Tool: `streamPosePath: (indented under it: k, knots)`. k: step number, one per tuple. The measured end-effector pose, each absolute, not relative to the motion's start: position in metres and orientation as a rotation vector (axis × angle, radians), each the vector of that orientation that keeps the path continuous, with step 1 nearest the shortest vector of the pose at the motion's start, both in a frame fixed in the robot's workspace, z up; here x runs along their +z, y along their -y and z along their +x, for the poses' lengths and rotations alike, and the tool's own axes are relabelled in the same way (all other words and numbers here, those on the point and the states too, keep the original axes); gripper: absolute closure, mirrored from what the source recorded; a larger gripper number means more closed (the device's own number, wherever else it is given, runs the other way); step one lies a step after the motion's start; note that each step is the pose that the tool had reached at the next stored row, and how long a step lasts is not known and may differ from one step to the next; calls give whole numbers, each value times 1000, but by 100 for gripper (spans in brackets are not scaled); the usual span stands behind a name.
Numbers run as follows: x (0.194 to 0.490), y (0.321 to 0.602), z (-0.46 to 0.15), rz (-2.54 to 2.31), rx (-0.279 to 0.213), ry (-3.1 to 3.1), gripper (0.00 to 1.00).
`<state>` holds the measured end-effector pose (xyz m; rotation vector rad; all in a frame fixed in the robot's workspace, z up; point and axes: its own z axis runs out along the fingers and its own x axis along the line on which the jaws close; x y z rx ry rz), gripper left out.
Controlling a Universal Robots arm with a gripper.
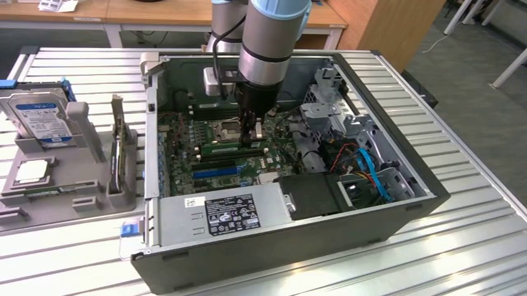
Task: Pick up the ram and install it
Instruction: 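Insert the ram into the slot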
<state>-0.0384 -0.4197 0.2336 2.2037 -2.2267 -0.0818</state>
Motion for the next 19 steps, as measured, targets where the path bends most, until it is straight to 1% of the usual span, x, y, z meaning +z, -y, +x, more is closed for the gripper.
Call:
streamPosePath:
  k: [19]
  knots:
    - [232,420,-39,2200,-82,2230,89]
